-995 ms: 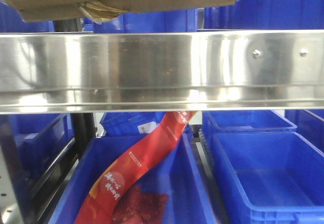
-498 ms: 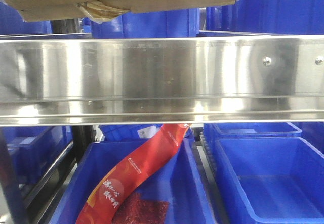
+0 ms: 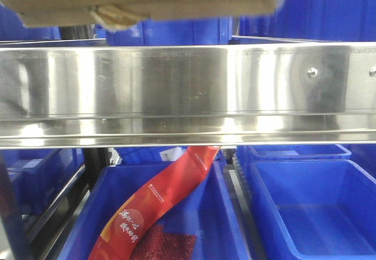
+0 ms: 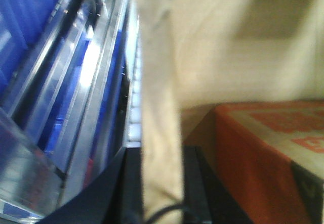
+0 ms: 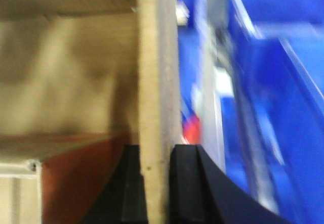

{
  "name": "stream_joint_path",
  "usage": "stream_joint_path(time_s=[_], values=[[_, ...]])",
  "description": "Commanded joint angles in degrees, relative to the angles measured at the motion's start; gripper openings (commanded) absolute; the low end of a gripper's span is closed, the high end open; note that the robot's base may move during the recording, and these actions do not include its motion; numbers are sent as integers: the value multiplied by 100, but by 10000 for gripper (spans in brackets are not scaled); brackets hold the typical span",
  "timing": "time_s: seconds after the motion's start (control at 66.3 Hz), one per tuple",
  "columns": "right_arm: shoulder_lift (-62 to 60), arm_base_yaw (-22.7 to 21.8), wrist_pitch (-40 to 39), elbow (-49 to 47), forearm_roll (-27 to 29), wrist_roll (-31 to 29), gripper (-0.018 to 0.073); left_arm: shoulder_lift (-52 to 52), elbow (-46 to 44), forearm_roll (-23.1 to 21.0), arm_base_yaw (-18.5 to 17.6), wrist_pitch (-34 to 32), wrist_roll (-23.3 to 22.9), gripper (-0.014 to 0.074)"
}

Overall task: Stack two boxes on right shelf middle
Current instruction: 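Raise the boxes with both grippers above the middle steel shelf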

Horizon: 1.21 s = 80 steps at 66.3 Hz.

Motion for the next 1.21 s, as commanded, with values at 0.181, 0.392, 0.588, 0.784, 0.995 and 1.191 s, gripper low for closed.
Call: stream_joint_path(time_s=[0.181, 0.392, 0.588, 0.784, 0.995, 1.191], values=[[-2, 14, -162, -22, -10, 22, -152, -55, -54, 23, -5, -631, -17, -111], [8, 14, -535, -22, -10, 22, -152, -55, -54, 23, -5, -418, -17, -111], [49, 14, -341, -22, -10, 22, -152, -55, -43, 108, -5, -365, -7, -111], [243, 14, 178, -22, 21, 22, -152, -55, 113, 108, -5, -365, -7, -111], [485, 14, 564, -22, 294, 22, -152, -55, 479, 108, -5, -365, -7, -109], [531, 14, 645, -22, 414, 22, -107, -55, 580, 15, -5, -365, -7, 73]])
